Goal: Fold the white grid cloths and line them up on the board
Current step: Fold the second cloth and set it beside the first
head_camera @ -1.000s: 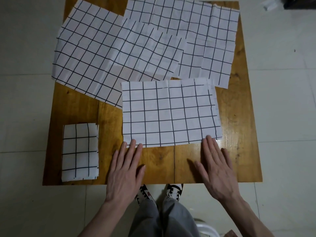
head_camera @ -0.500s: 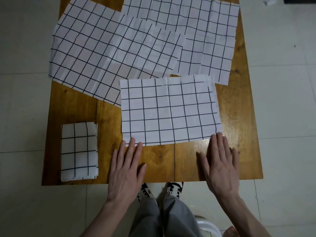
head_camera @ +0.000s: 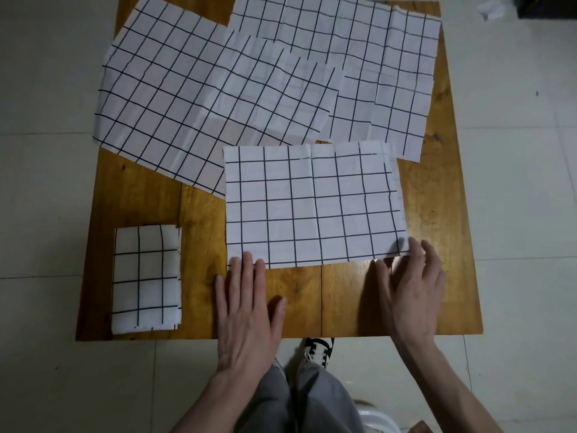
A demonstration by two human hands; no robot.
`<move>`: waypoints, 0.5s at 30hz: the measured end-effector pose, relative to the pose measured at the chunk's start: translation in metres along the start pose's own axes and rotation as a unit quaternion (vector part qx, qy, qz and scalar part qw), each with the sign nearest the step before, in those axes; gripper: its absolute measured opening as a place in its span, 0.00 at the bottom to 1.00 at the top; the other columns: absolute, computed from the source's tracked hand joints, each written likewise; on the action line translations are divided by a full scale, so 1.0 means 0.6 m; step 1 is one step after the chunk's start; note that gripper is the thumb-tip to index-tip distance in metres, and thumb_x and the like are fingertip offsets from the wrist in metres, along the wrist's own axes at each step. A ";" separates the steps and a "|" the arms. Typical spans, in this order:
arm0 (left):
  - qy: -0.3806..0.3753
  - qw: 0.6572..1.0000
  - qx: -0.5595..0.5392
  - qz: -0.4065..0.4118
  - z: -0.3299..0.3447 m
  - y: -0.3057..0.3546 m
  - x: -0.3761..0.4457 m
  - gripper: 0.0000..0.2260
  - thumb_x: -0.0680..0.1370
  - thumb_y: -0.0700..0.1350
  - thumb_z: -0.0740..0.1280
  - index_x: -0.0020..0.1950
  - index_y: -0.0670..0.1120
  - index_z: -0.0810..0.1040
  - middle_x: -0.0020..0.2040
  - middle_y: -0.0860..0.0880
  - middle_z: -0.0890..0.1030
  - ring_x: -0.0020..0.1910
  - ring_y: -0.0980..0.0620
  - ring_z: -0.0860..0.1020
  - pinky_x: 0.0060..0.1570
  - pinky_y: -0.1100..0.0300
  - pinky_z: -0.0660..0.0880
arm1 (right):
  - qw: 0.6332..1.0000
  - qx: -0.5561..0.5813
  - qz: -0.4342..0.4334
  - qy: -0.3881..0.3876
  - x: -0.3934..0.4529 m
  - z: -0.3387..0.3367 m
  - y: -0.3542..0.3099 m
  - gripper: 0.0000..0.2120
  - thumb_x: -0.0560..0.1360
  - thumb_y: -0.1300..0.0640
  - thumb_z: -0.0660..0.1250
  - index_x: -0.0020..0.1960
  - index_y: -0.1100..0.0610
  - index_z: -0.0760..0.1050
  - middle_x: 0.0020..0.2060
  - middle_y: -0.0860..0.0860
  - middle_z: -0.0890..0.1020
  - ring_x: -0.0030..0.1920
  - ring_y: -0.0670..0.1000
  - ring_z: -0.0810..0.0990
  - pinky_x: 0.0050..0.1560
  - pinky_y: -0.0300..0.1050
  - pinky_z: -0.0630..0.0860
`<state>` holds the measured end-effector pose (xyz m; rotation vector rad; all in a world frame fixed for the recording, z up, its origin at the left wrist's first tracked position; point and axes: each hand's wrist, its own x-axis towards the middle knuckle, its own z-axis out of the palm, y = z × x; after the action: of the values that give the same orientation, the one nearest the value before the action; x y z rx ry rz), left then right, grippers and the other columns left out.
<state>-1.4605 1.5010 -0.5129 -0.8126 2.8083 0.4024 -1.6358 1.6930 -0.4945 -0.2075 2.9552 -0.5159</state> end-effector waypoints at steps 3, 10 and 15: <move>0.013 0.999 -0.013 0.026 -0.004 0.027 0.015 0.32 0.87 0.61 0.44 0.86 0.42 0.50 0.86 0.42 0.49 0.85 0.43 0.48 0.80 0.39 0.54 | 0.998 -0.004 0.061 0.001 0.029 -0.009 -0.014 0.36 0.80 0.41 0.68 0.79 0.60 0.61 0.72 0.65 0.69 0.70 0.66 0.68 0.70 0.63 0.69; -0.010 0.995 0.002 0.096 0.013 0.063 0.046 0.30 0.87 0.59 0.46 0.87 0.49 0.47 0.86 0.42 0.47 0.85 0.43 0.46 0.81 0.40 0.58 | 0.989 0.009 0.137 -0.063 0.073 -0.024 -0.047 0.37 0.76 0.41 0.72 0.75 0.59 0.63 0.66 0.66 0.74 0.64 0.68 0.73 0.62 0.65 0.73; -0.013 0.995 0.018 0.099 0.019 0.058 0.046 0.30 0.87 0.60 0.45 0.87 0.50 0.46 0.86 0.42 0.45 0.85 0.42 0.45 0.81 0.40 0.57 | 0.980 0.031 0.167 -0.103 0.081 -0.035 -0.051 0.31 0.76 0.40 0.72 0.69 0.59 0.68 0.64 0.62 0.76 0.64 0.65 0.73 0.62 0.65 0.73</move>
<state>-1.5013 1.5193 -0.5236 -0.5201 2.8727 0.3858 -1.6831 1.6634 -0.4697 0.2270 2.6868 -0.5034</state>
